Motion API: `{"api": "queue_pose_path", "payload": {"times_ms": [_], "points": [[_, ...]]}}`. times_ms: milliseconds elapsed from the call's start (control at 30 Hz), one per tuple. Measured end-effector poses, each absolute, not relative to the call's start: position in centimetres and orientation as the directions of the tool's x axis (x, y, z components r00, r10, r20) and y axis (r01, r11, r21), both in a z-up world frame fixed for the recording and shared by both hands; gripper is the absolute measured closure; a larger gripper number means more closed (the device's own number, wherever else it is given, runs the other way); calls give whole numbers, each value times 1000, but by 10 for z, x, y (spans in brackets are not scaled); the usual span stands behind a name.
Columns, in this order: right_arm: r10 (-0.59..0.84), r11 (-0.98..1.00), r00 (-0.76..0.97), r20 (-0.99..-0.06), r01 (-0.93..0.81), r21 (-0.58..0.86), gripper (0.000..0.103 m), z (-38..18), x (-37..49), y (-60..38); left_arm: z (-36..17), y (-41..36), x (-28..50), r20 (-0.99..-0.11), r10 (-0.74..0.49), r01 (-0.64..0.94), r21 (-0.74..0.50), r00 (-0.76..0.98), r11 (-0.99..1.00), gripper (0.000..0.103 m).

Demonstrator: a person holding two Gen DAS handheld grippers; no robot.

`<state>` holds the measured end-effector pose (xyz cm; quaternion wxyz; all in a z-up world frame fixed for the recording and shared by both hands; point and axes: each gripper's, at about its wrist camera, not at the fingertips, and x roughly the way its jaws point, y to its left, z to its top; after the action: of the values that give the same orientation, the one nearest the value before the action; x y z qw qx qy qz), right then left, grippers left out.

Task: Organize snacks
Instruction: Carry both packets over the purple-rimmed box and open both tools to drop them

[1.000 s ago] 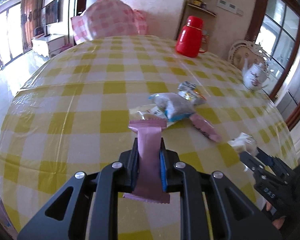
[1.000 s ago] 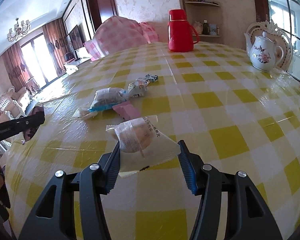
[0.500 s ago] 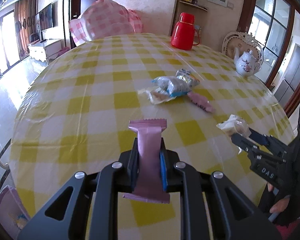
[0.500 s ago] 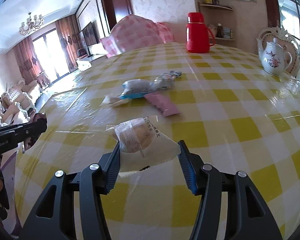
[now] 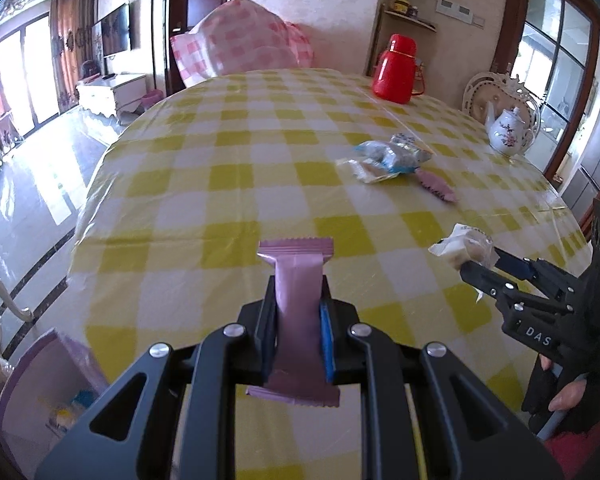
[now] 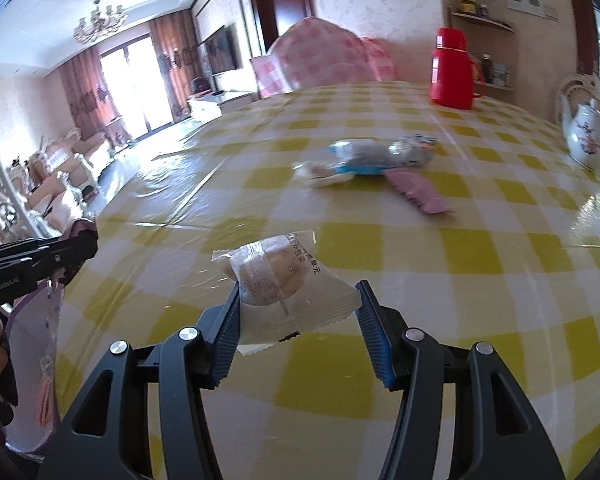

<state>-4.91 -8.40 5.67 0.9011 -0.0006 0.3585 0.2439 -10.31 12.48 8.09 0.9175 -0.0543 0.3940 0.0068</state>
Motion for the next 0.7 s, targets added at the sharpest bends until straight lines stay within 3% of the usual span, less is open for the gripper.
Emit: {"api": "queue_pose_path", "payload": {"times_ms": [700], "points": [[663, 646, 396, -635, -731, 219, 49, 65, -115, 41, 61, 233, -202, -739, 48, -220, -137, 672, 966, 85]]}}
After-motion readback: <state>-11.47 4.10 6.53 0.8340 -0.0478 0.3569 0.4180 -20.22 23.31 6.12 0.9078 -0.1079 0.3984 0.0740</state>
